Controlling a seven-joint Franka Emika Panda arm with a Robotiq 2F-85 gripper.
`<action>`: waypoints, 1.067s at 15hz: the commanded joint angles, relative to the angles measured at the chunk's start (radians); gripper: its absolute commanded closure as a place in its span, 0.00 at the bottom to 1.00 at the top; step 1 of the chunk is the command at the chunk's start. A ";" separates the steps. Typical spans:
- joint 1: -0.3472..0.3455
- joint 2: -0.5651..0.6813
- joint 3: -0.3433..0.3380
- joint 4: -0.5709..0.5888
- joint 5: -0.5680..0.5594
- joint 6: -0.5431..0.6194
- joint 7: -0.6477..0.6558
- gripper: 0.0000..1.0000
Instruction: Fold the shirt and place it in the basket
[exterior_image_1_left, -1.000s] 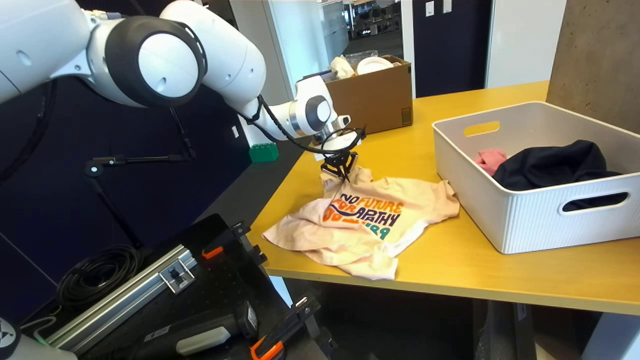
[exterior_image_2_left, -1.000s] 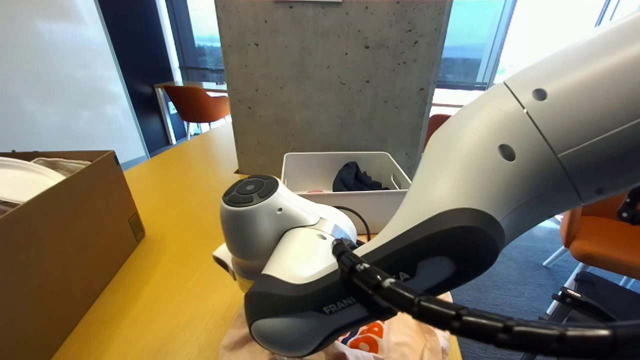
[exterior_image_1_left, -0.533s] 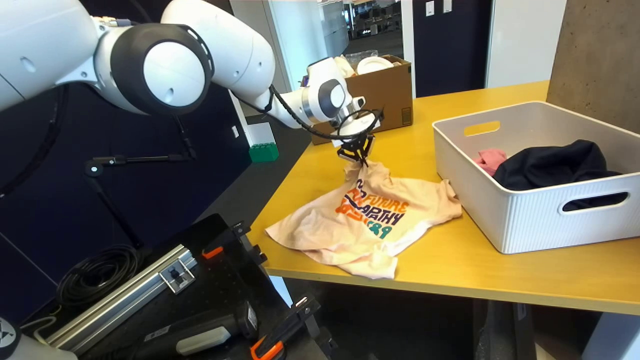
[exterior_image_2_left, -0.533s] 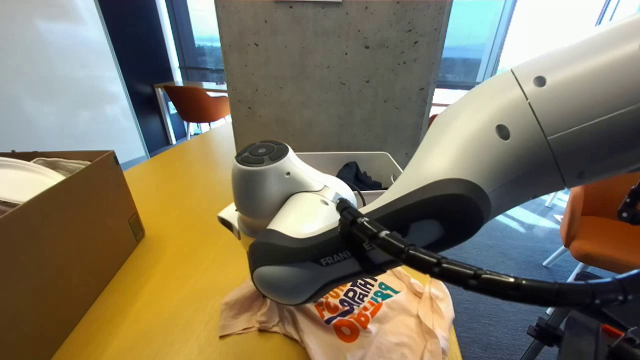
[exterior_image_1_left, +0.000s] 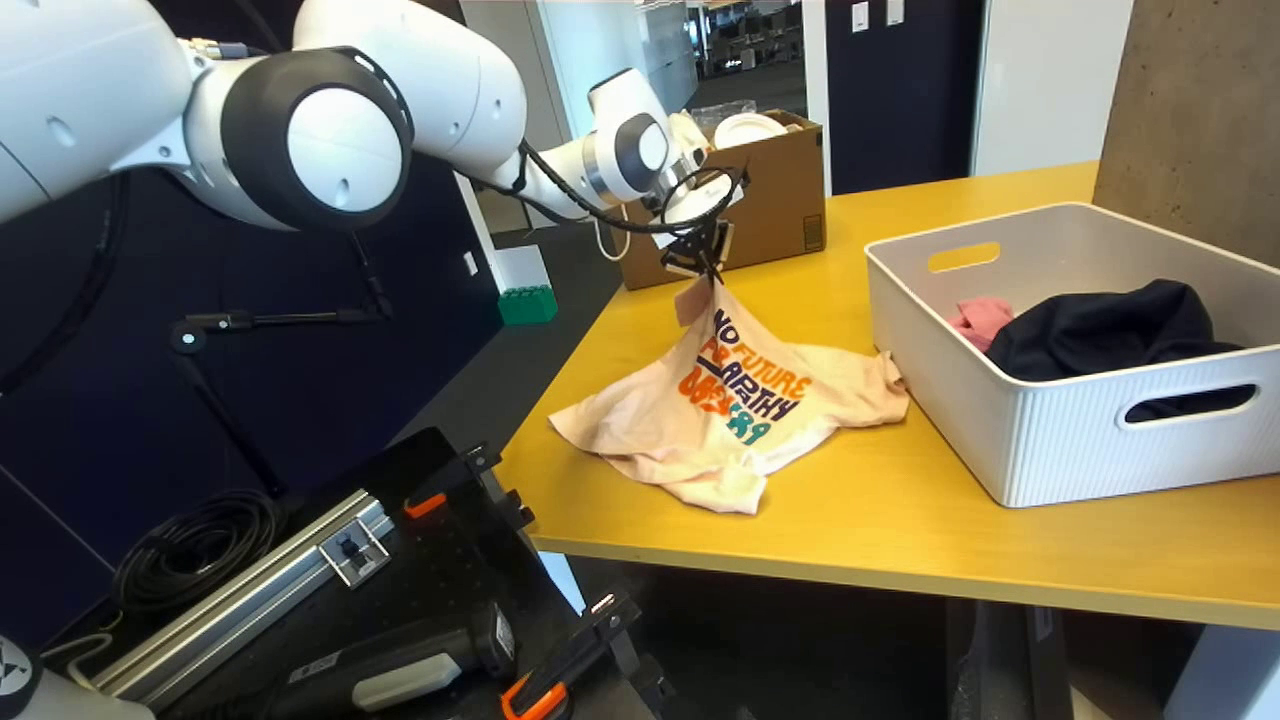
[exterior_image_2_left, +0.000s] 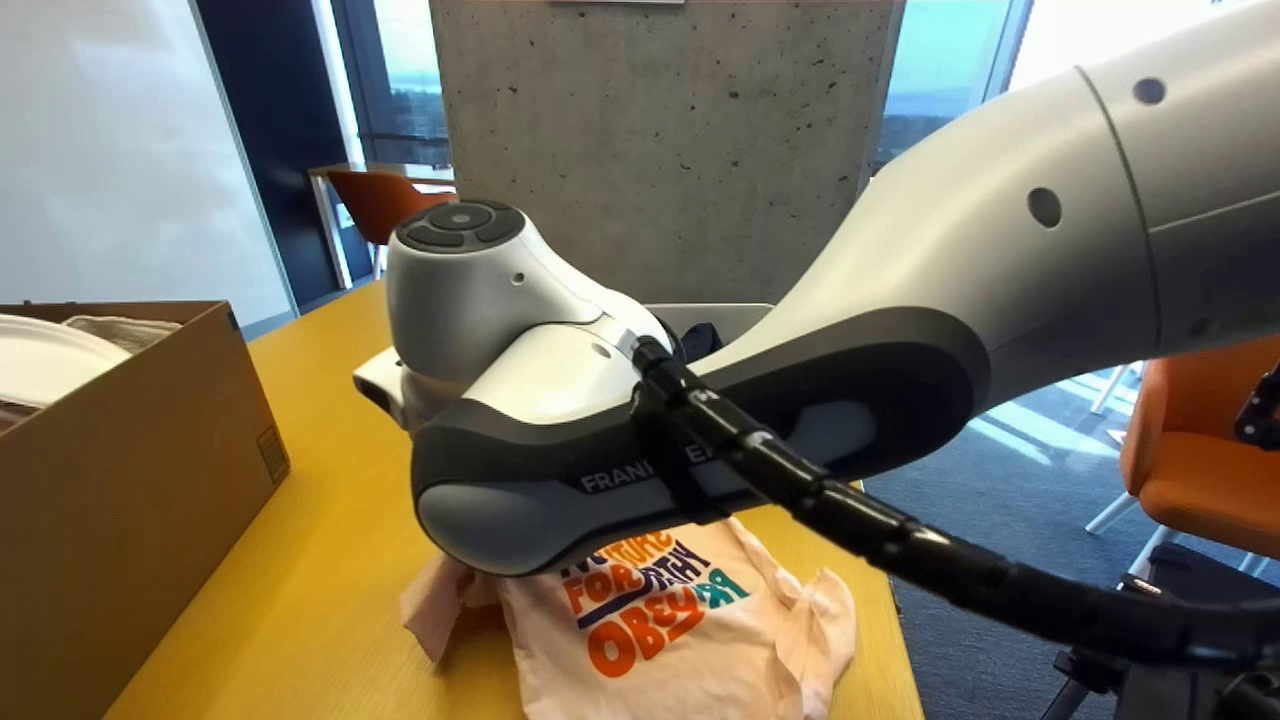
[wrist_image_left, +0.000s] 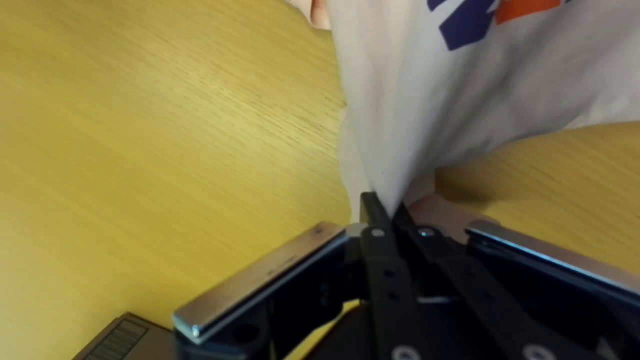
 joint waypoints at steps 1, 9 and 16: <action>0.027 0.015 0.005 0.081 0.000 -0.040 -0.028 0.99; 0.105 -0.107 -0.014 -0.024 -0.011 -0.108 0.088 0.99; 0.217 -0.339 -0.065 -0.263 -0.016 -0.269 0.467 0.99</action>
